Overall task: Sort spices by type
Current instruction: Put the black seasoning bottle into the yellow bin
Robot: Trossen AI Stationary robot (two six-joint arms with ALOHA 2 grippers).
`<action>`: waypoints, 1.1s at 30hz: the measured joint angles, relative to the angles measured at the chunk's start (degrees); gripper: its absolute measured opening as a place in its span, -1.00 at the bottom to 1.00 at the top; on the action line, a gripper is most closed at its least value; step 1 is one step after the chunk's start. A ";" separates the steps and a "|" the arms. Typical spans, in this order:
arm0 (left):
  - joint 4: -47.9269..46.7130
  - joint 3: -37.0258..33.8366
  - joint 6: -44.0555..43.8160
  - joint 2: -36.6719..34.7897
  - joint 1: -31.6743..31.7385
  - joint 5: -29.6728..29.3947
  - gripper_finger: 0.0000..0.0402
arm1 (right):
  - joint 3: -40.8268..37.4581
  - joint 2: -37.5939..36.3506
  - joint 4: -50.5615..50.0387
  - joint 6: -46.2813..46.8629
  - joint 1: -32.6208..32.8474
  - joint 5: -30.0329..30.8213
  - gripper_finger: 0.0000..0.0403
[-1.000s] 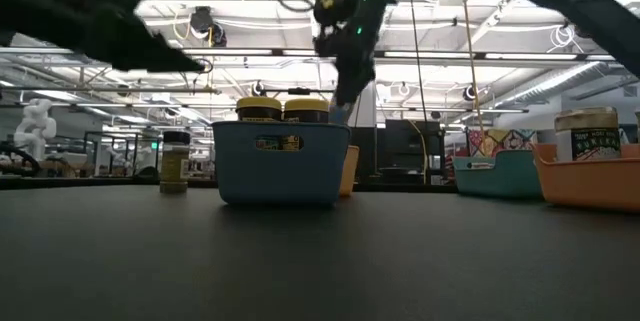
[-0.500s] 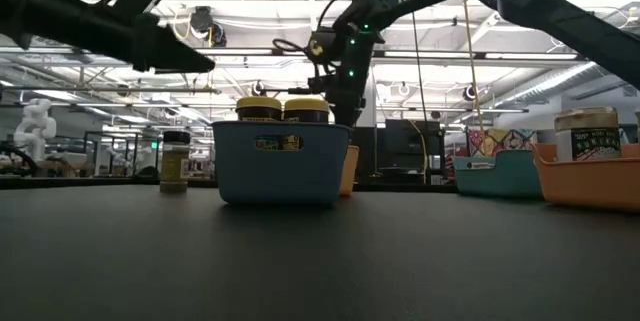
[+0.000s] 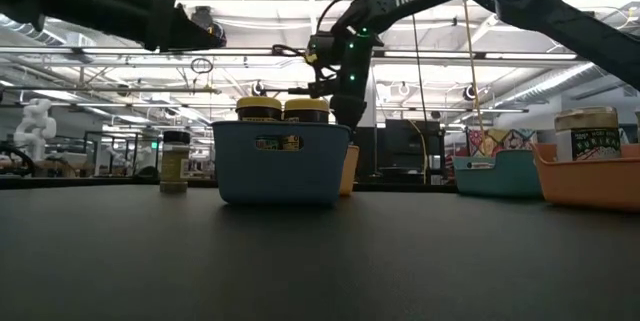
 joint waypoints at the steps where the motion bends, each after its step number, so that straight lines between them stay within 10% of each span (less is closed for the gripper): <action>1: -0.03 0.13 0.24 0.00 0.04 0.00 0.64 | 0.00 0.00 -0.04 -0.18 0.00 0.06 -0.03; 33: -0.04 0.66 2.86 0.00 0.29 0.42 0.64 | 0.06 -0.42 -0.12 -2.47 0.32 1.11 0.39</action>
